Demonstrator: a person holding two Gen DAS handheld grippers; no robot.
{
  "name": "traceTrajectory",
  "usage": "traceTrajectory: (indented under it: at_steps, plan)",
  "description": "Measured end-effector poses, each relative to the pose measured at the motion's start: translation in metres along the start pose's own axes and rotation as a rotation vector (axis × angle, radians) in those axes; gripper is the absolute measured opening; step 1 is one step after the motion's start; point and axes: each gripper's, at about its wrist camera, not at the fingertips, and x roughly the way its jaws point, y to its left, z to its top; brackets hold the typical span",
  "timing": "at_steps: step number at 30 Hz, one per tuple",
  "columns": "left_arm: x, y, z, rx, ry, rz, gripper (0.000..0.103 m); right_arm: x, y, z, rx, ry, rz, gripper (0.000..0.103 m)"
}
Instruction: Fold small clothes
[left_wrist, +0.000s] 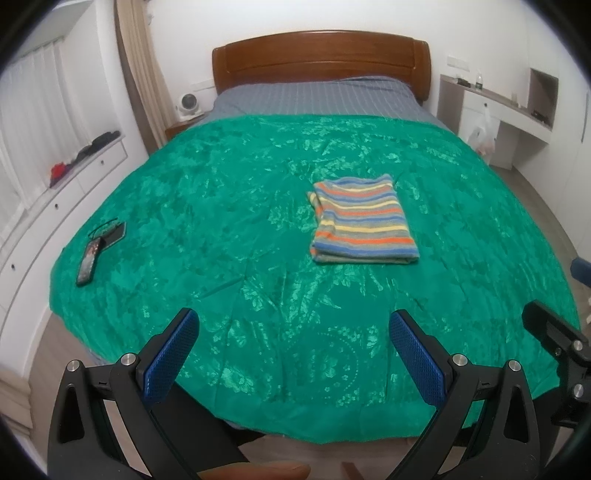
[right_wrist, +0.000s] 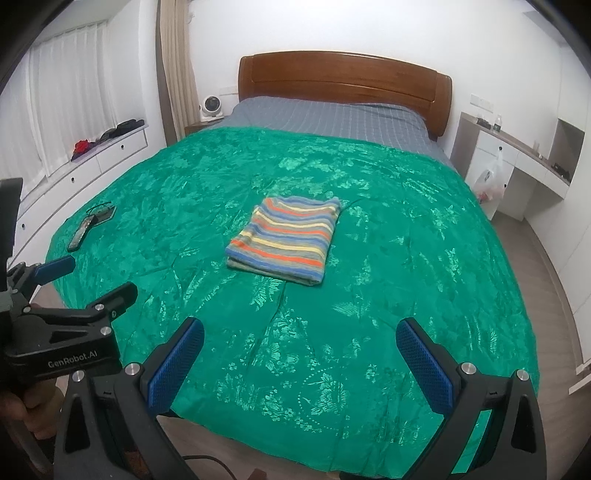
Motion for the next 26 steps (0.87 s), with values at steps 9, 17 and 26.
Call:
traceTrajectory:
  at_steps: [9, 17, 26]
  plan:
    - [-0.0028, -0.0013, 0.0001, 0.007, -0.009, -0.010, 0.103, 0.0022, -0.0033, -0.0028, 0.011, 0.005, -0.014, 0.102]
    - [-0.0038, -0.0018, 0.0000, -0.001, -0.024, 0.004, 0.103, 0.0038, -0.0093, -0.0049, 0.028, 0.009, -0.020, 0.102]
    - [-0.0073, -0.0031, -0.0001, 0.008, -0.041, 0.022, 0.103, 0.0022, -0.0091, -0.0037, 0.029, 0.003, -0.014, 0.102]
